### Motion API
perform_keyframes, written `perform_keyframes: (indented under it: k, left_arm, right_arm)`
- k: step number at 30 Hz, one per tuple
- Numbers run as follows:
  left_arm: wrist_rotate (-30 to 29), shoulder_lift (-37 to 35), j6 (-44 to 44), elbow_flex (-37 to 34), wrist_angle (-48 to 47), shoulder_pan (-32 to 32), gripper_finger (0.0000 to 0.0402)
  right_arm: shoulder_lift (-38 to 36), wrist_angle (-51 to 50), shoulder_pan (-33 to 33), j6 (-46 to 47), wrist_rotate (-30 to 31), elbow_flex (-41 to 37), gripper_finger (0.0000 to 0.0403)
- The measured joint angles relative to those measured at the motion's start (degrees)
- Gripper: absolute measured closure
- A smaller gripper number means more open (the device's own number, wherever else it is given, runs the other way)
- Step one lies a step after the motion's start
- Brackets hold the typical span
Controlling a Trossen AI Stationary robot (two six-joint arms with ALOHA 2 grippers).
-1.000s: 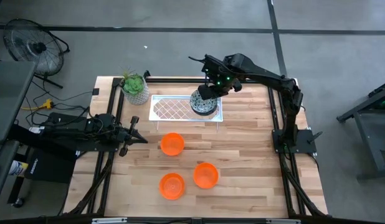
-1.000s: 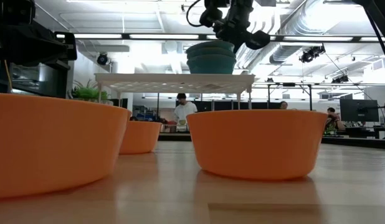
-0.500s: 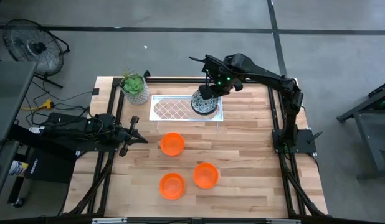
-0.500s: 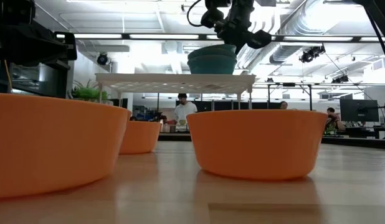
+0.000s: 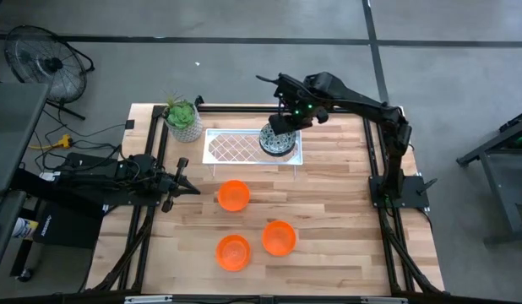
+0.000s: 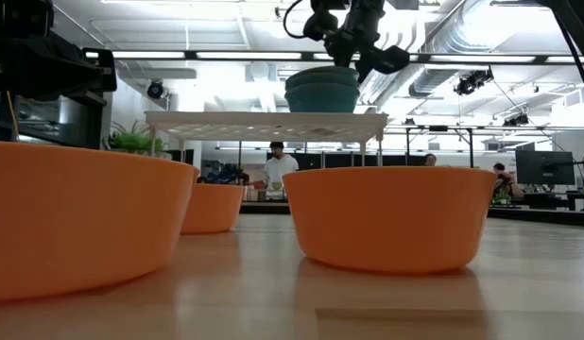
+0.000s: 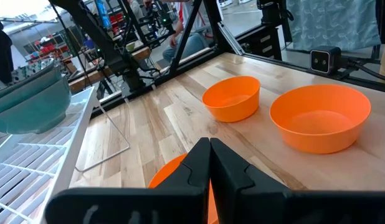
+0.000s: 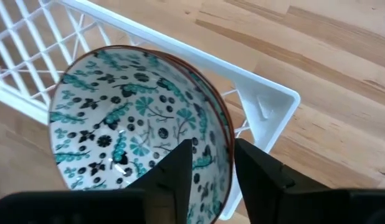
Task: Pick & Place Mini bowls
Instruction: Stack the white patterned bowl on the white patterned bowl on the shelf
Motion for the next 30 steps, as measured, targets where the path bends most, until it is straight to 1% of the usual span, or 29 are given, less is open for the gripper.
perform_keyframes:
  k: [3,17,24,27,30]
  left_arm:
    - [-0.02,-0.02,0.0,0.0,0.0,-0.02,0.0401]
    - [-0.02,0.0,0.0,-0.01,0.0,0.0,0.0401]
    - [0.0,-0.01,0.0,-0.01,0.02,0.0,0.0401]
    - [0.0,0.0,0.0,0.0,0.01,-0.01,0.0401]
    - [-0.02,-0.01,0.0,0.0,0.02,0.0,0.0401]
  right_arm:
    - [-0.54,0.4,0.0,-0.64,-0.11,0.0,0.0289]
    - [-0.97,-1.46,0.0,-1.54,0.4,0.0,0.029]
    - [-2.78,-1.89,0.07,-1.58,2.79,0.02,0.029]
    - [-4.09,-2.78,0.36,-1.65,4.73,0.02,0.029]
    - [-5.53,-3.64,1.61,-4.53,7.75,0.02,0.0291]
